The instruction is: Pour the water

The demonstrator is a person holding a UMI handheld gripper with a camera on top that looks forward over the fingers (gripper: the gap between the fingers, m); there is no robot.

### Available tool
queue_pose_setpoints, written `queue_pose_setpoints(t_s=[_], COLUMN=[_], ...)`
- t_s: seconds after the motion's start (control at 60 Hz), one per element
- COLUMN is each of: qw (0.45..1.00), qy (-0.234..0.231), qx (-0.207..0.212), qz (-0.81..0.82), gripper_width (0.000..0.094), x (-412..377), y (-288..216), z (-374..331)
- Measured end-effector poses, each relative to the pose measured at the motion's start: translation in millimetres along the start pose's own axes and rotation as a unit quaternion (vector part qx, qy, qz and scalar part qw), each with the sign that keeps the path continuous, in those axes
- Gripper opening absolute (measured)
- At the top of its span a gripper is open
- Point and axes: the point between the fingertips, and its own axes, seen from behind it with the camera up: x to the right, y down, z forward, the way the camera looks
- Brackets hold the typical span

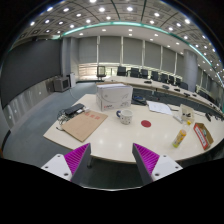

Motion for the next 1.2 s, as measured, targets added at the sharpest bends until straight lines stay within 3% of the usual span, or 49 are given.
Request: queue_pose_setpoints(t_s=[0.133,0.233,0.517,0.767,0.967,1.033,1.167,1.2], qw=[0.999,0.998,0.993,0.990,0.990,0.991,0.992,0.991], qy=[0.033,0.053,0.104,0.113,0.102,0.095,0.092,0.094], qx=[0.002,0.000,0.012,0.044,0.058,0.063,0.070,0.077], qz=[0.028,0.046,0.054,0.075,0.077,0.066,0.054,0.059], gripper_width=[0.0862,0.0859,0.0862,0.0859,0.0844,0.0792,0.0529,0.0523], x=[33,123,311,438,479,481,485,485], y=[8,41,73,78,77,77,79,77], z=[0,19,74,167,238,257,282,282])
